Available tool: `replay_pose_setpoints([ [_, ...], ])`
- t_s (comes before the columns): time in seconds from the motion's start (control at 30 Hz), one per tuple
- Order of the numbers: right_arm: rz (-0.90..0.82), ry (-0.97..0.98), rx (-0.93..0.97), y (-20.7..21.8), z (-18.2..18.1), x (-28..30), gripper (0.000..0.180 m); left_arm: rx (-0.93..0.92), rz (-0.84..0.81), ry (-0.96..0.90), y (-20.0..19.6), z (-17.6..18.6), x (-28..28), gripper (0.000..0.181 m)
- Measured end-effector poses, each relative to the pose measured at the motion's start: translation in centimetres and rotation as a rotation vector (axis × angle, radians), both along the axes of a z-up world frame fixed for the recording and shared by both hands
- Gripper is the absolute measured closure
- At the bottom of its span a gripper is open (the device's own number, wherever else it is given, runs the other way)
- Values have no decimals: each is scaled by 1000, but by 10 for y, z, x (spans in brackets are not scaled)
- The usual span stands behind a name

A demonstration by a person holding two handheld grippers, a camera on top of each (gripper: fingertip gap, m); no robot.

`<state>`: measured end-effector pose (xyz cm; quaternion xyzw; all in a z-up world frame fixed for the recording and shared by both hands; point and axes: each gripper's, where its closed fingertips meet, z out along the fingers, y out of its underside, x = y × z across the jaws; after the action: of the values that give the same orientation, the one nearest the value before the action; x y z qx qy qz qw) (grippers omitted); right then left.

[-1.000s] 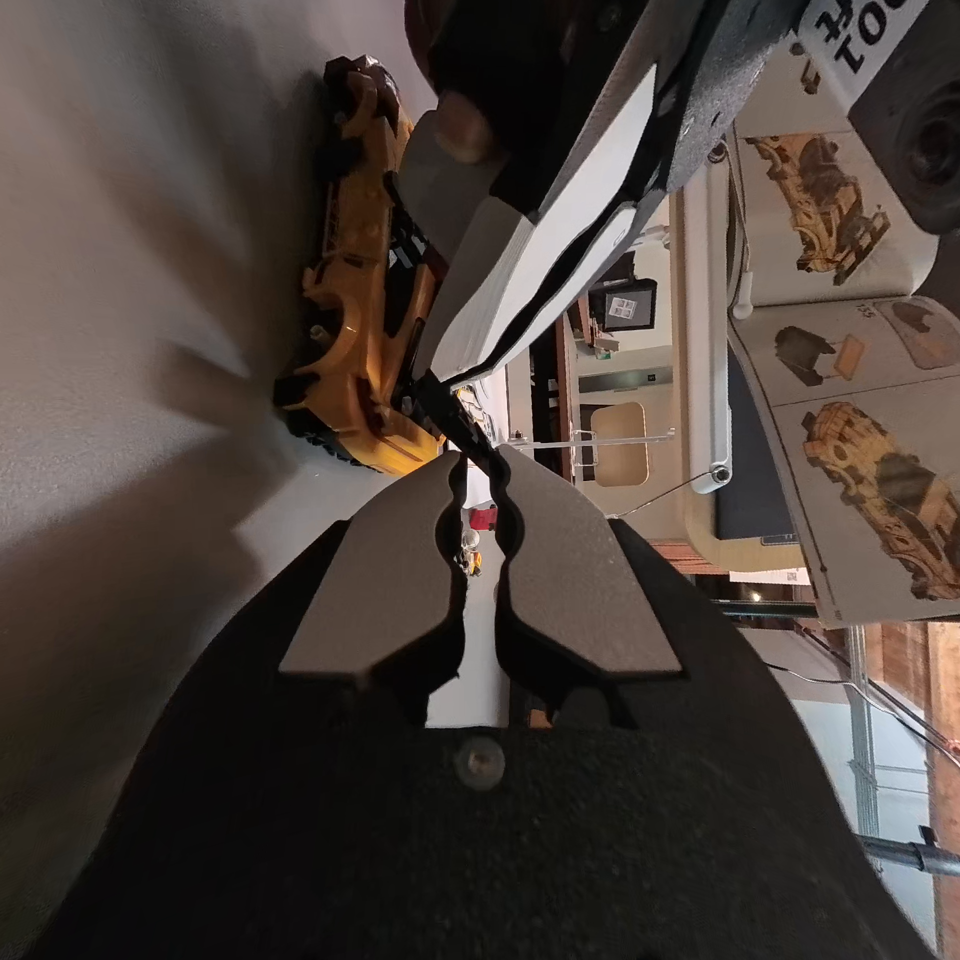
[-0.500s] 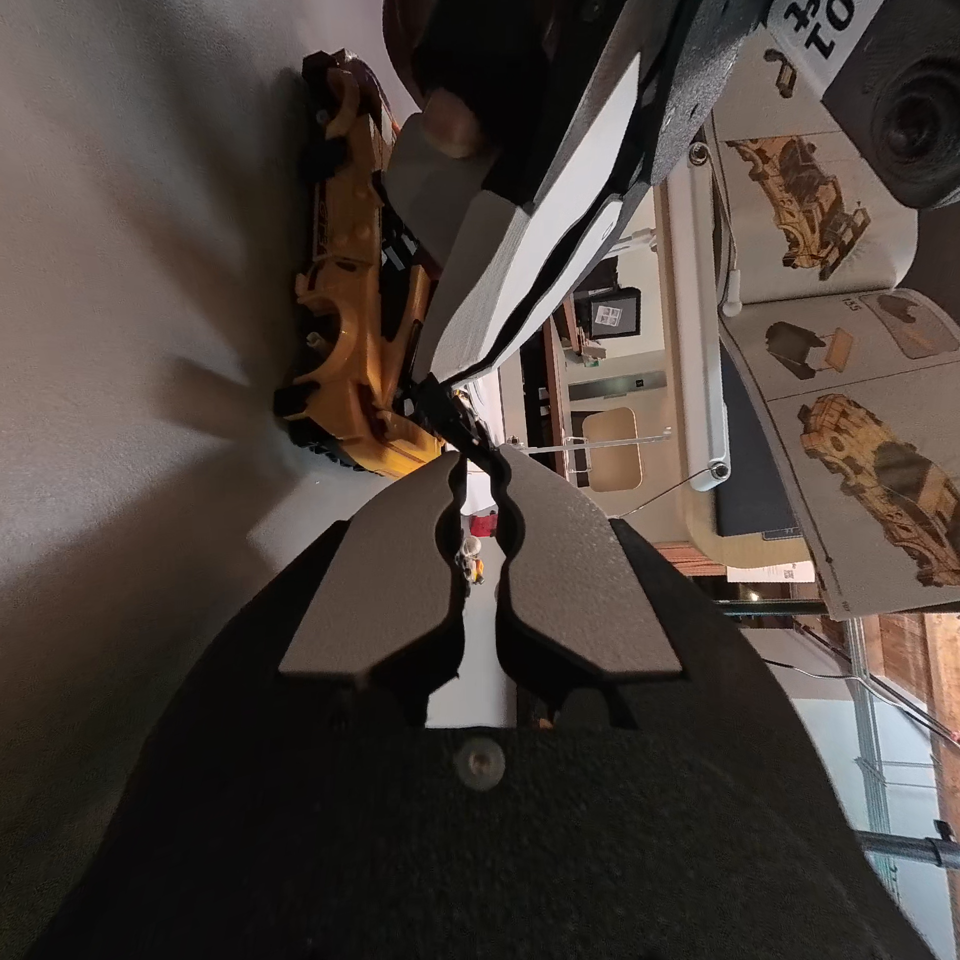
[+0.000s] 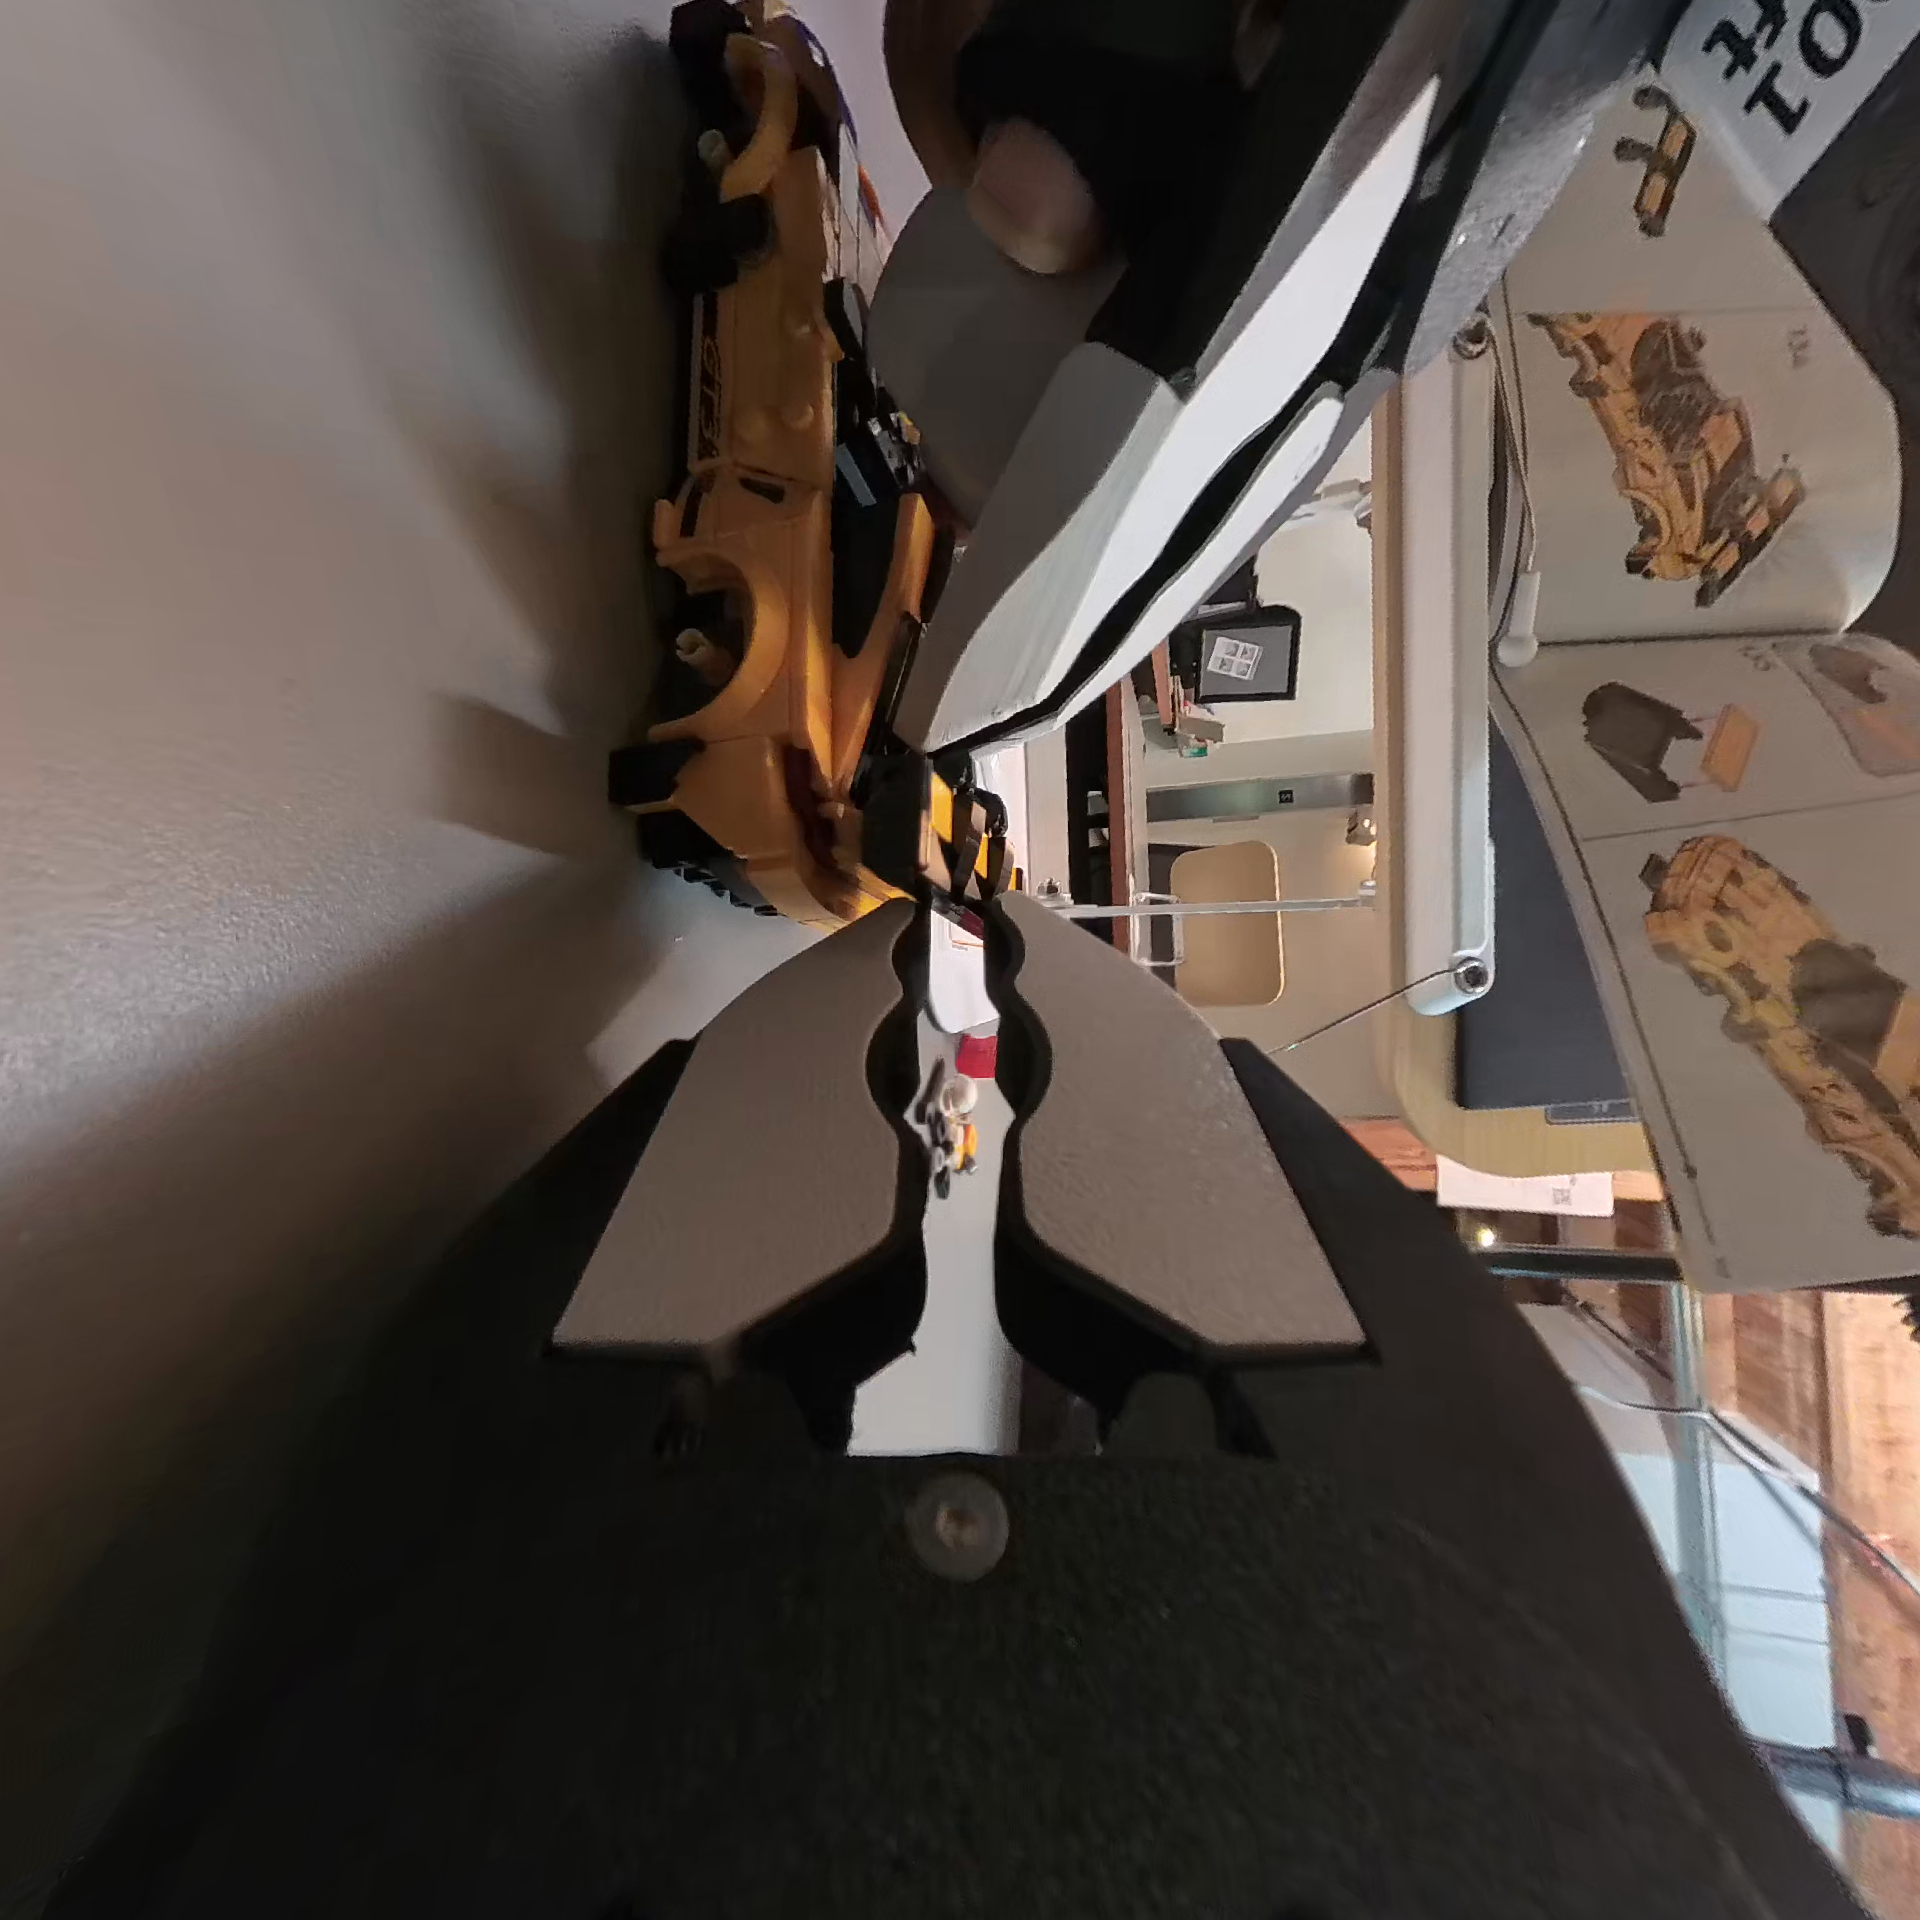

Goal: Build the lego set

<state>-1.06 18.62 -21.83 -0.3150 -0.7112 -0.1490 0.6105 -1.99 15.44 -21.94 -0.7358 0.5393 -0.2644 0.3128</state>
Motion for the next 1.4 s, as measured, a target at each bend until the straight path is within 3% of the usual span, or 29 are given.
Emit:
replay_pose_setpoints([
  [0.2, 33, -53, 53, 1, -1, 1, 172, -55, -12, -40, -8, 14, -4, 162],
  [0.3, 47, -85, 77, 4, -1, 3, 172, -16, 23, 42, -5, 18, -24, 148],
  [0.4, 58, -113, 103, 6, -1, 4, 172, 12, 65, 137, -5, 8, -49, 133],
  [0.6, 62, -147, 129, 7, -1, 6, 163, 45, 137, 206, -3, -12, -66, 123],
  [0.73, 85, -174, 156, 2, -4, 3, 162, 53, 119, 227, -3, -13, -63, 120],
  [0.87, 113, -213, 198, 3, -3, 0, 170, 64, 102, 249, -4, -15, -63, 128],
  [1.17, 296, -442, 288, 1, 3, -2, 173, 70, 91, 239, -4, -15, -64, 129],
  [1.4, 336, -575, 316, 1, 5, -3, 173, 68, 95, 236, -4, -15, -64, 129],
])
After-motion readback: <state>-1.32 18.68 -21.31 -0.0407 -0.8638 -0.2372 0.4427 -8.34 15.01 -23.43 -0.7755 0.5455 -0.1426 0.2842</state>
